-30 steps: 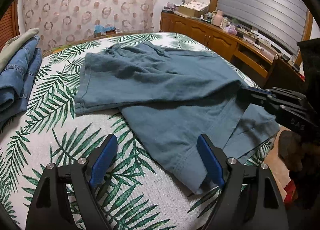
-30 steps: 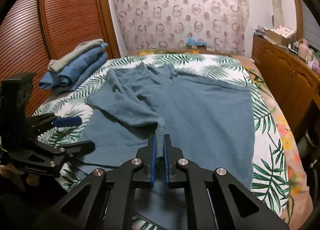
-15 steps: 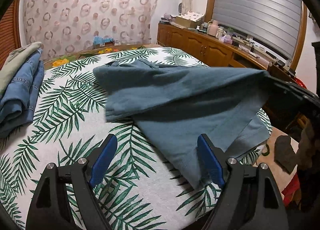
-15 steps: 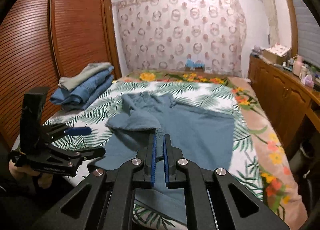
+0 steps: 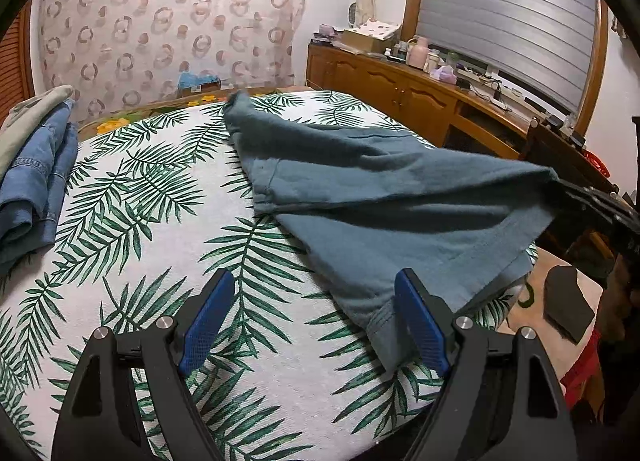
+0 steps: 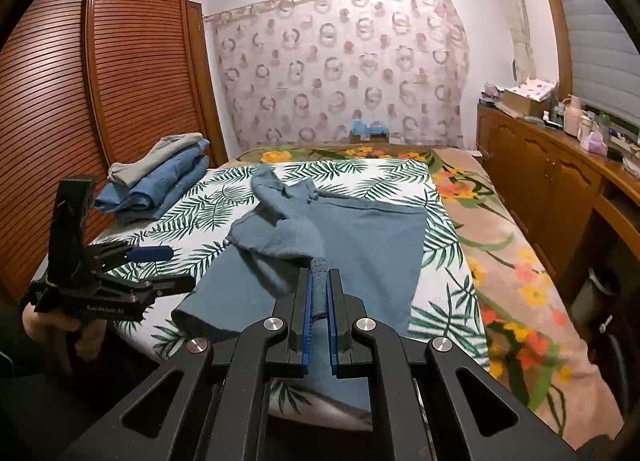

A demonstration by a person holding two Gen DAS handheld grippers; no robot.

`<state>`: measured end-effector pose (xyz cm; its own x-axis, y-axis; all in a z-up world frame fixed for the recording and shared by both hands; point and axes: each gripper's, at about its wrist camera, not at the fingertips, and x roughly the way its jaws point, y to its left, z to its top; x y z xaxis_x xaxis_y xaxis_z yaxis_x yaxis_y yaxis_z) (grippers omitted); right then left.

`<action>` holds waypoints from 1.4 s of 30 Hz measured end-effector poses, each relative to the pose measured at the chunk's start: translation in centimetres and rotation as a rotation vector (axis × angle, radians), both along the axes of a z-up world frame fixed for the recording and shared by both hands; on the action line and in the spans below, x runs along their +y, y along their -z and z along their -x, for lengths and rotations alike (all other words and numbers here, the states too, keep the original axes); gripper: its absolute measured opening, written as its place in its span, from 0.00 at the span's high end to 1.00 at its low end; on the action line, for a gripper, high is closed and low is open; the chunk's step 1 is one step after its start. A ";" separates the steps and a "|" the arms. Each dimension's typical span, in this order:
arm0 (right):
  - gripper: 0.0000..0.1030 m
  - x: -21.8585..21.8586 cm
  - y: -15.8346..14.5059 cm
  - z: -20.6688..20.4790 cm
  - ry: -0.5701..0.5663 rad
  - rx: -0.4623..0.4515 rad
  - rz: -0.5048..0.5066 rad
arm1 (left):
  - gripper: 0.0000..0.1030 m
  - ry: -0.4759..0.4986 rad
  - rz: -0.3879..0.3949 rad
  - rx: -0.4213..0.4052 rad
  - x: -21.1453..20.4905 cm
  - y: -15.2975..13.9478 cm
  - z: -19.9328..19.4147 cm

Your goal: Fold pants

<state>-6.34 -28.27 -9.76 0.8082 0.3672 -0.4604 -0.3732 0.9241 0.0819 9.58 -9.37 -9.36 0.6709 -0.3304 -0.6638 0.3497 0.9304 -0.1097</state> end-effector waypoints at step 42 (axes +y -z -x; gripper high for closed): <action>0.85 -1.1 0.0 -0.2 0.057 0.093 0.055 | 0.19 -0.006 0.010 0.067 0.1 1.8 -0.6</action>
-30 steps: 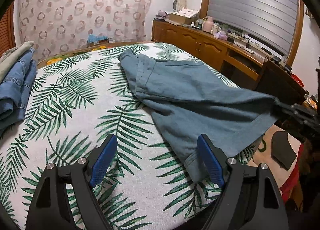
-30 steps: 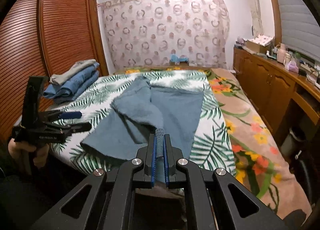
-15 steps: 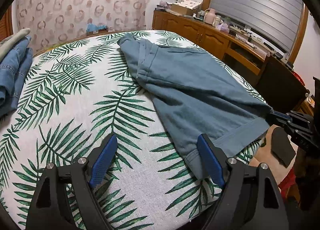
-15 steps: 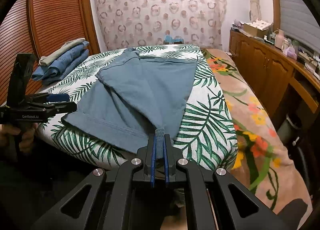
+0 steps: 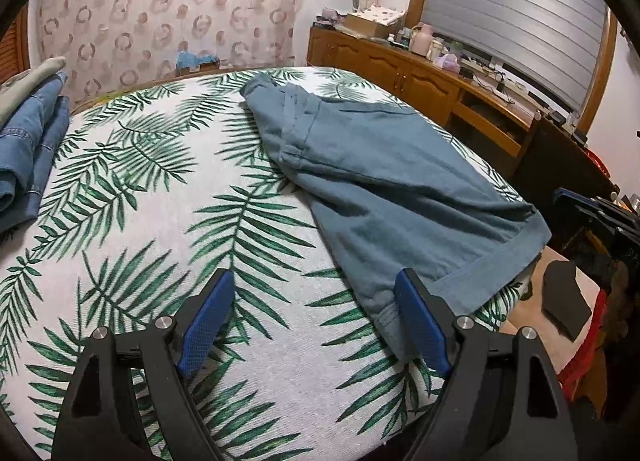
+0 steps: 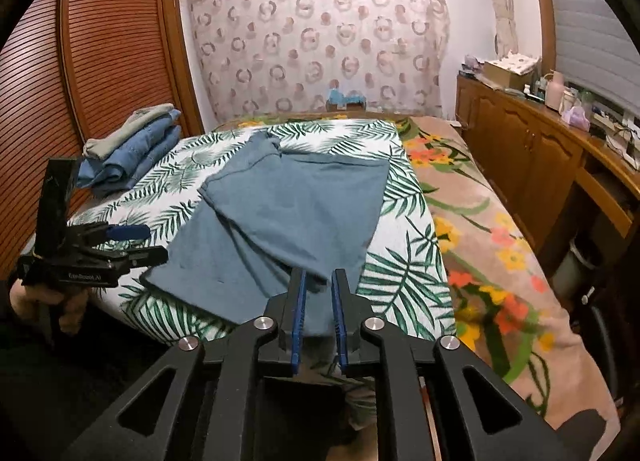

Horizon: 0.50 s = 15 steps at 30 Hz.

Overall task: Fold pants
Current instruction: 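Open the right gripper to release the shorts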

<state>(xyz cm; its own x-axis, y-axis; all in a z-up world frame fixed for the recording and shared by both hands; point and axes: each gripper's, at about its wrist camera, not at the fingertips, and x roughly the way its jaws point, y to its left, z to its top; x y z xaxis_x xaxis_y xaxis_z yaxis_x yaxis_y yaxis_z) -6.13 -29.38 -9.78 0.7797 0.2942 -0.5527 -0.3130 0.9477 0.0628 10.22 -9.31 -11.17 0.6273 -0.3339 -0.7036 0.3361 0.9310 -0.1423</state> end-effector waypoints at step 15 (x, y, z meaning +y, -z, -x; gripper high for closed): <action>0.72 5.5 0.8 -7.5 -0.177 0.061 -0.024 | 0.19 -0.086 0.035 -0.091 2.7 -2.0 0.2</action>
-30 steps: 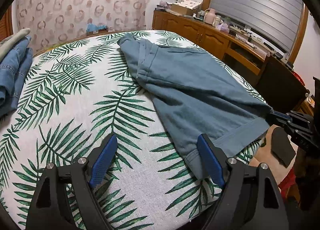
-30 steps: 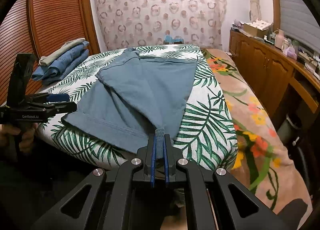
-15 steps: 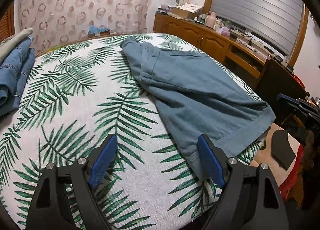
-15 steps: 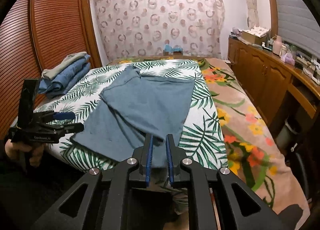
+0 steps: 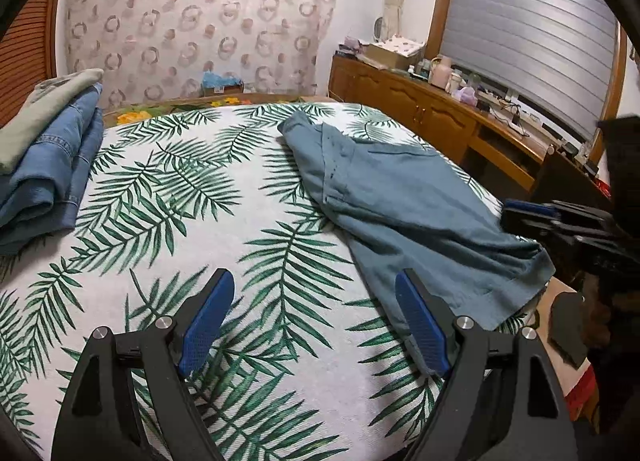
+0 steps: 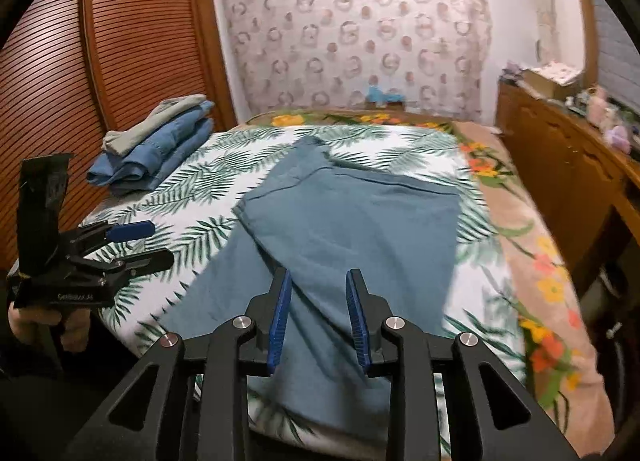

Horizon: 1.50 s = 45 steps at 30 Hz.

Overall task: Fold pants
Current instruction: 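Open the right gripper to release the shorts, then grasp the shorts edge again with the right gripper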

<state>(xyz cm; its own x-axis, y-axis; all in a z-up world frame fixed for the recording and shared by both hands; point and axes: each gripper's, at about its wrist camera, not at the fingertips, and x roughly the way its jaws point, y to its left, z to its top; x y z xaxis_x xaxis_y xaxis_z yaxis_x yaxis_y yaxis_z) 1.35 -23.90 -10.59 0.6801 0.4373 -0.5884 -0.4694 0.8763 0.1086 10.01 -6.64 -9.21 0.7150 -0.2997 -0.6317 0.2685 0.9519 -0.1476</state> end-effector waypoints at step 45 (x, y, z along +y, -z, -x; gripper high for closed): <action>0.94 11.2 0.6 -10.5 -0.158 0.048 0.259 | 0.19 -0.043 0.006 -0.053 2.0 -0.3 0.4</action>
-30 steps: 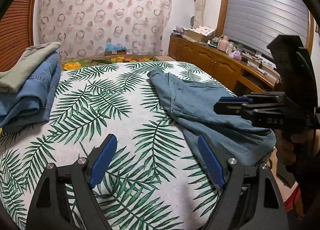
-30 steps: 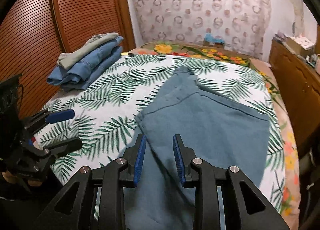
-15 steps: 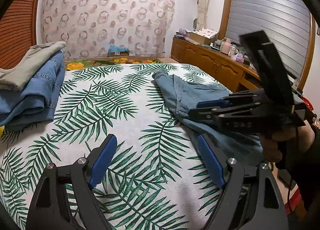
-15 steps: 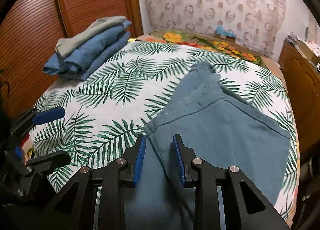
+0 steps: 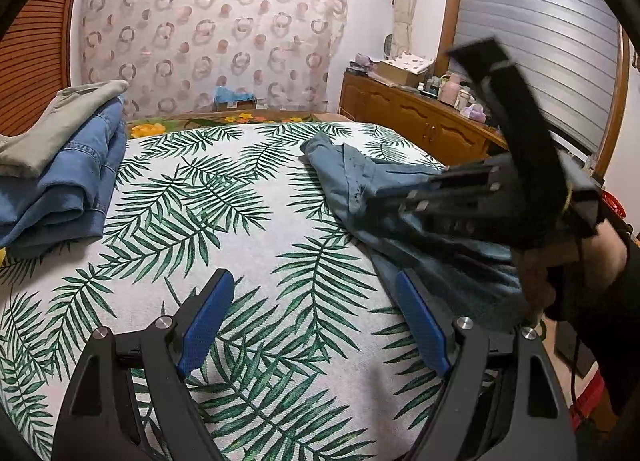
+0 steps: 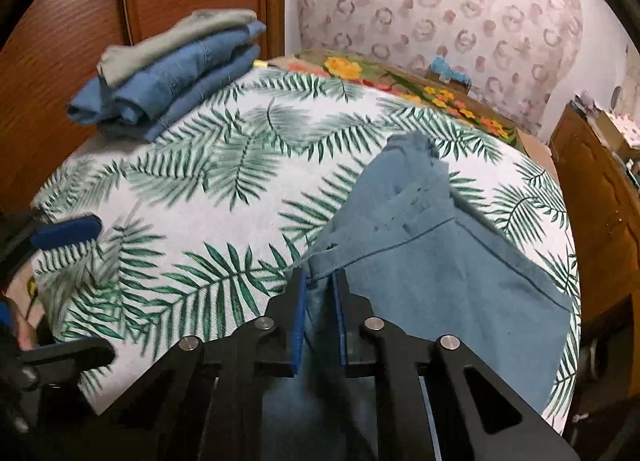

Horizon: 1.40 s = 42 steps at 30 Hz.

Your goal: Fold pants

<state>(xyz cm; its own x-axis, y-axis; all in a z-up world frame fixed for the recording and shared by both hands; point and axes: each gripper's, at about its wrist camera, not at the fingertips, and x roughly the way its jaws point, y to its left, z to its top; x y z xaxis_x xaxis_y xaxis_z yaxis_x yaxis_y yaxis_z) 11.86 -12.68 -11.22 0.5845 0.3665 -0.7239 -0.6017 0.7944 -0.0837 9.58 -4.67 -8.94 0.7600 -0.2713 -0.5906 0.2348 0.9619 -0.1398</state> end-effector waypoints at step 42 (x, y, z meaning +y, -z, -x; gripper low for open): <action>0.97 -9.4 -2.2 -5.0 0.363 -0.144 0.120 | 0.19 0.023 -0.006 0.008 -0.8 0.2 0.1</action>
